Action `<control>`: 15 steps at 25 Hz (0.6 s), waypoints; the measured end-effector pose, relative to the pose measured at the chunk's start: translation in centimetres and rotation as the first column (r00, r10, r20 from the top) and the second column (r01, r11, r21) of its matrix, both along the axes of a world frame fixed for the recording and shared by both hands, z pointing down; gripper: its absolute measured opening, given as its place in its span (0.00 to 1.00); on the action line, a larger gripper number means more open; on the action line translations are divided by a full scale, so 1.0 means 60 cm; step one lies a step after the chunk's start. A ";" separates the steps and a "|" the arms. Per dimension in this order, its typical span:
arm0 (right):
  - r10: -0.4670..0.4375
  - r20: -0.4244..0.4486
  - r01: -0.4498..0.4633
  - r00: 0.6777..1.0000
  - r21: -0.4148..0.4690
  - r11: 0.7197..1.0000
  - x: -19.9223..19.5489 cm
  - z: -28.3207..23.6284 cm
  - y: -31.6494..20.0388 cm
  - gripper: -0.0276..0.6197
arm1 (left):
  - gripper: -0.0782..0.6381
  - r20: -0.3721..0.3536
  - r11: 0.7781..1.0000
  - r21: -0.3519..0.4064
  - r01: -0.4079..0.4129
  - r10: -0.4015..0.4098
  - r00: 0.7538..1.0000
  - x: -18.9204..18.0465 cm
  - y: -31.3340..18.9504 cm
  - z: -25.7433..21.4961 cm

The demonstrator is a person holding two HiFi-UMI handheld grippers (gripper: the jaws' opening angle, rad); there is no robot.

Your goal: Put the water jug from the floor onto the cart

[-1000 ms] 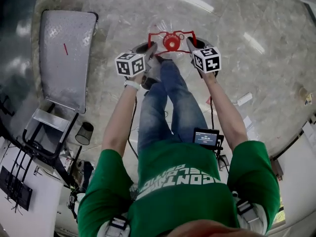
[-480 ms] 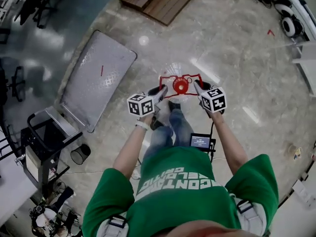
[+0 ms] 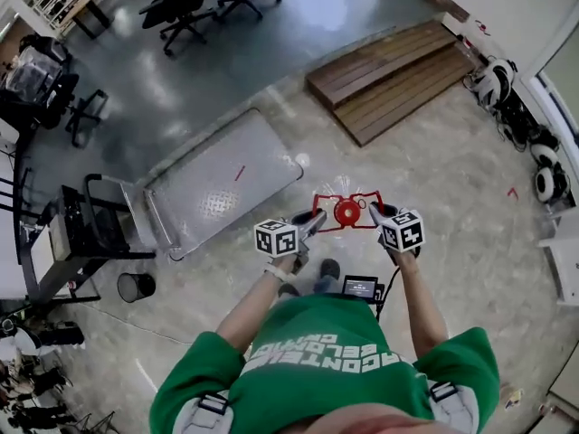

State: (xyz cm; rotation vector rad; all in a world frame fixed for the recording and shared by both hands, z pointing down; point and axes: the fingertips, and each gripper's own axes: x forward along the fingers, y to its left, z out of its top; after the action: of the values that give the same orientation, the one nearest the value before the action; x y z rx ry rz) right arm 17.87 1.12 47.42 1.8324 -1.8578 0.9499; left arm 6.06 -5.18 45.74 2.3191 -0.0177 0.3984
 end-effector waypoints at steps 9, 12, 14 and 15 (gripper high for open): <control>-0.232 -0.009 0.232 0.973 0.046 0.972 -0.102 -0.047 -0.138 0.06 | 0.22 -0.043 0.980 0.034 0.198 -0.197 0.980 -0.114 -0.091 -0.046; -0.313 -0.006 0.313 0.950 0.060 0.948 -0.147 -0.051 -0.180 0.05 | 0.22 -0.057 0.958 0.029 0.285 -0.283 0.957 -0.161 -0.112 -0.049; -0.367 0.000 0.366 0.930 0.065 0.928 -0.179 -0.052 -0.207 0.05 | 0.22 -0.061 0.938 0.023 0.346 -0.345 0.937 -0.192 -0.125 -0.051; -0.394 0.002 0.393 0.919 0.067 0.917 -0.195 -0.053 -0.221 0.05 | 0.22 -0.062 0.926 0.020 0.376 -0.375 0.925 -0.207 -0.132 -0.052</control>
State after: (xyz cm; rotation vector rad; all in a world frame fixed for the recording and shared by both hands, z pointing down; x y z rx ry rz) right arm 6.19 -12.13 44.24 1.4021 -2.1775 0.7654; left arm -6.36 -13.10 42.62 2.2893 -0.4375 0.1361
